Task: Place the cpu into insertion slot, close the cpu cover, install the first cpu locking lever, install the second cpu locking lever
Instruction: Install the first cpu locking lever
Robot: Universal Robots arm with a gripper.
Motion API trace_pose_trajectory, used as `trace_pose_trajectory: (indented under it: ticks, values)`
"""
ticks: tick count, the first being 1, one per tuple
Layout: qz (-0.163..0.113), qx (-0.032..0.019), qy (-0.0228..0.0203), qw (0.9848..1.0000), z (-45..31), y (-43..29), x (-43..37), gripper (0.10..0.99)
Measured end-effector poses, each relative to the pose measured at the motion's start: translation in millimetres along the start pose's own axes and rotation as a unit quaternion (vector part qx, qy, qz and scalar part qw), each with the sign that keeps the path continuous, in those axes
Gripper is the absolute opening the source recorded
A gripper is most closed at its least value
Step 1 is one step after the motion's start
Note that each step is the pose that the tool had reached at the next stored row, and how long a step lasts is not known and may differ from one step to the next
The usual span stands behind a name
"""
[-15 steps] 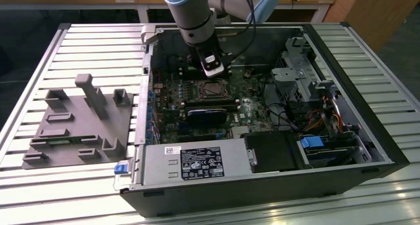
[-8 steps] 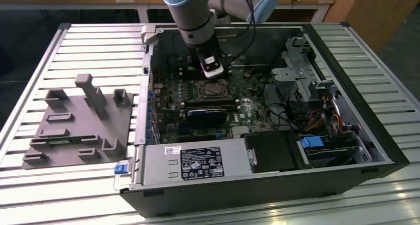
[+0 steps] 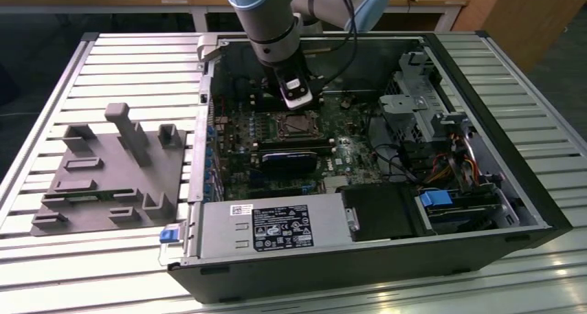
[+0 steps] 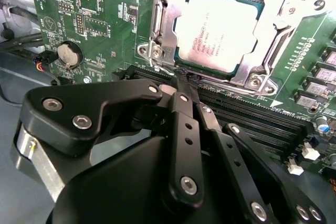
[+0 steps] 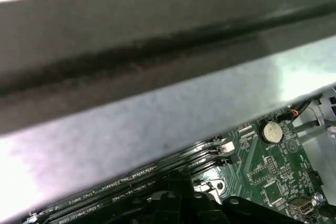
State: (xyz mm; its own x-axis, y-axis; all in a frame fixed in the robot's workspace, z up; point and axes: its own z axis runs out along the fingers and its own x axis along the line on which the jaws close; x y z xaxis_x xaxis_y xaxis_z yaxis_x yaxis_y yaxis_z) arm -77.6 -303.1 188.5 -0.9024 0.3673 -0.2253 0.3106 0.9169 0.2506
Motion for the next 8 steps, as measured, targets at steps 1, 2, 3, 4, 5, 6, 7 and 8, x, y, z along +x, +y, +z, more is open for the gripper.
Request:
trace_pose_trajectory:
  ticks: [1,2,3,4,5,6,7,8]
  values:
    - [0.0,-0.0001,0.0,1.0,-0.3,0.1,-0.1,0.102]
    - [0.0,-0.0001,0.0,1.0,-0.9,0.2,-0.2,0.102]
    - [0.0,-0.0001,0.0,1.0,-1.4,0.4,-0.4,0.102]
    - [0.0,0.0,0.0,1.0,-2.1,0.5,-0.5,0.102]
    - [0.0,0.0,0.0001,1.0,-2.7,0.7,-0.7,0.102]
    - [0.0,0.0,0.0001,1.0,-3.5,0.9,-0.8,0.102]
    - [0.0,0.0,0.0001,1.0,-4.4,1.1,-1.1,0.102]
    - [0.0,0.0,0.0,1.0,-5.3,1.4,-1.3,0.102]
